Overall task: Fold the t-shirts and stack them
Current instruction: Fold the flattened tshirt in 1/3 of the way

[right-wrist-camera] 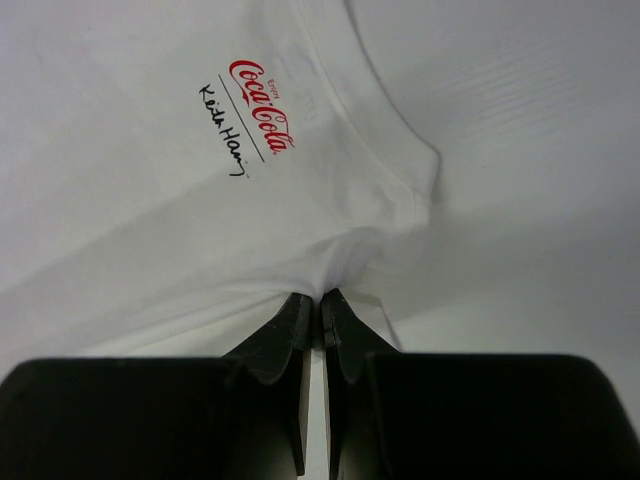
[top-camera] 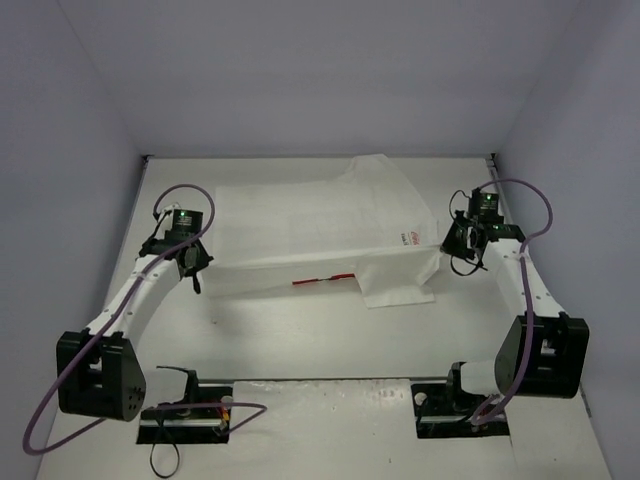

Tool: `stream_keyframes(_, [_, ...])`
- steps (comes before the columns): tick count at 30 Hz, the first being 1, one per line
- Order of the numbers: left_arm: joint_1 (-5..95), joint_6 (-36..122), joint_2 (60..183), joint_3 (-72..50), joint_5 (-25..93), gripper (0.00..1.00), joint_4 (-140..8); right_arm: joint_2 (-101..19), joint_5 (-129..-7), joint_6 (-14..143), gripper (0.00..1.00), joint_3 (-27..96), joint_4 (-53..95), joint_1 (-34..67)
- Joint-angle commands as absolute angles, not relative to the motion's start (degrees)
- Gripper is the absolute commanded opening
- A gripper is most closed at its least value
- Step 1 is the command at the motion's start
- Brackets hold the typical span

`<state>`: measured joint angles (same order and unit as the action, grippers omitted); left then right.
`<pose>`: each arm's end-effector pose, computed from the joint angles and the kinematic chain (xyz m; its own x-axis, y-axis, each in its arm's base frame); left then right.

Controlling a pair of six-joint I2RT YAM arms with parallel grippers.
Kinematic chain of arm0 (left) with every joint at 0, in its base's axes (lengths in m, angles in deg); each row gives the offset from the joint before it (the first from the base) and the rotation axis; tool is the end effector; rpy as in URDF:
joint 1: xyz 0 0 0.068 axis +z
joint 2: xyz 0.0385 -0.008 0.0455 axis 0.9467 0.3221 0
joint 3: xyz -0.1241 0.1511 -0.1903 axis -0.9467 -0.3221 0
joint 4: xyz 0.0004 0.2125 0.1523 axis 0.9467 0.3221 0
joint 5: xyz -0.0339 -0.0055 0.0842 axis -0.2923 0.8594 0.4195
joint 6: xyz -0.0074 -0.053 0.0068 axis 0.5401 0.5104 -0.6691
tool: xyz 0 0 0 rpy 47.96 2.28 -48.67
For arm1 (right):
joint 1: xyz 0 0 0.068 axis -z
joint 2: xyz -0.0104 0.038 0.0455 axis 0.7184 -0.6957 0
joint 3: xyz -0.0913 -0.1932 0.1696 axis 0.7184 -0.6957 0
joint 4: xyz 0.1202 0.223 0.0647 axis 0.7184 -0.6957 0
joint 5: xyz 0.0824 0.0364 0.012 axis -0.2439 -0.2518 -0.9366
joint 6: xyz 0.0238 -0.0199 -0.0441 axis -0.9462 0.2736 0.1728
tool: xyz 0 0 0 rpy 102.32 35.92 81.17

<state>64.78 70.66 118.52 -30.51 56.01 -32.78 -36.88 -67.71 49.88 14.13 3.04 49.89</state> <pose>0.2585 -0.0208 0.2535 -0.5742 -0.5559 -0.6010 -0.5187 0.8150 -0.2582 0.2929 -0.0158 0.2654 -0.6091 0.4084 -0.6799 0.2118 0.9099 0.3568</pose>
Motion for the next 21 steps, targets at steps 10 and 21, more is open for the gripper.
stream_keyframes(10, [65.6,67.8,130.8,-22.3,62.2,0.0,-38.1,-48.6,-57.9,51.6,0.0,22.4,6.4,50.5])
stream_keyframes(21, [65.5,69.4,125.9,-23.6,61.1,0.0,-35.6,-46.1,-57.5,51.2,0.0,21.2,6.6,50.5])
